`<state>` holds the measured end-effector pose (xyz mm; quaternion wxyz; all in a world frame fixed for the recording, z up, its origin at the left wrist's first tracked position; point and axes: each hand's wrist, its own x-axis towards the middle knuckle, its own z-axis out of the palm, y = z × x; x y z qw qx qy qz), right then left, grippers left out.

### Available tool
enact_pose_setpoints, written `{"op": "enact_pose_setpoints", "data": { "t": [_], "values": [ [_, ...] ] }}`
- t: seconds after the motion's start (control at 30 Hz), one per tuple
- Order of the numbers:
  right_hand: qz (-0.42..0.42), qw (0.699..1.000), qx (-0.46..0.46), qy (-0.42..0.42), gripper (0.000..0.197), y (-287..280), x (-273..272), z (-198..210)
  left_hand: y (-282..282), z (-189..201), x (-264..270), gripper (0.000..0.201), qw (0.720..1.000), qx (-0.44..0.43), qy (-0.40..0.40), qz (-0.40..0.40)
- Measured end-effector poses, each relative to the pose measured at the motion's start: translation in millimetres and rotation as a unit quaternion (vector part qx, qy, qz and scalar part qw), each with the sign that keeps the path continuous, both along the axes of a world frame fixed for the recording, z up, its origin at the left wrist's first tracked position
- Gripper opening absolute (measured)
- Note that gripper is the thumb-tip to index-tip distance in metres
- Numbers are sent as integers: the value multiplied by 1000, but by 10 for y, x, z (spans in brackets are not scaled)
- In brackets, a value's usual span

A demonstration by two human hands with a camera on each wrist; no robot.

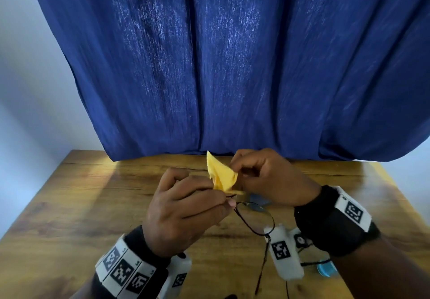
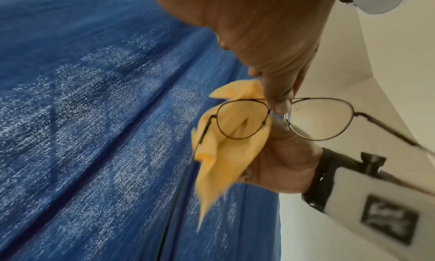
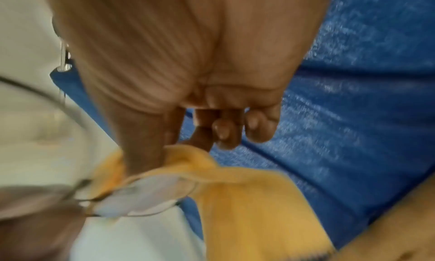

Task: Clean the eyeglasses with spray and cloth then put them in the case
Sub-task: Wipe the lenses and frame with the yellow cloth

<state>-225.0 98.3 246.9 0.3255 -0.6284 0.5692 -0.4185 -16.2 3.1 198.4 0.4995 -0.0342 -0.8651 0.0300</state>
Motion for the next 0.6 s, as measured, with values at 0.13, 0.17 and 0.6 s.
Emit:
{"op": "enact_pose_setpoints", "data": {
  "t": [0.13,0.17,0.6],
  "values": [
    [1,1000,16,-21,7,8,14,16,9,15,-6,10,999,37,5,-7],
    [12,1000,21,-12,7,11,27,16,6,24,-15,11,998,65,6,-7],
    [-218,974,-39,-38,11,159,71,-256,-124,-228,-39,11,630,776,30,24]
  ]
}}
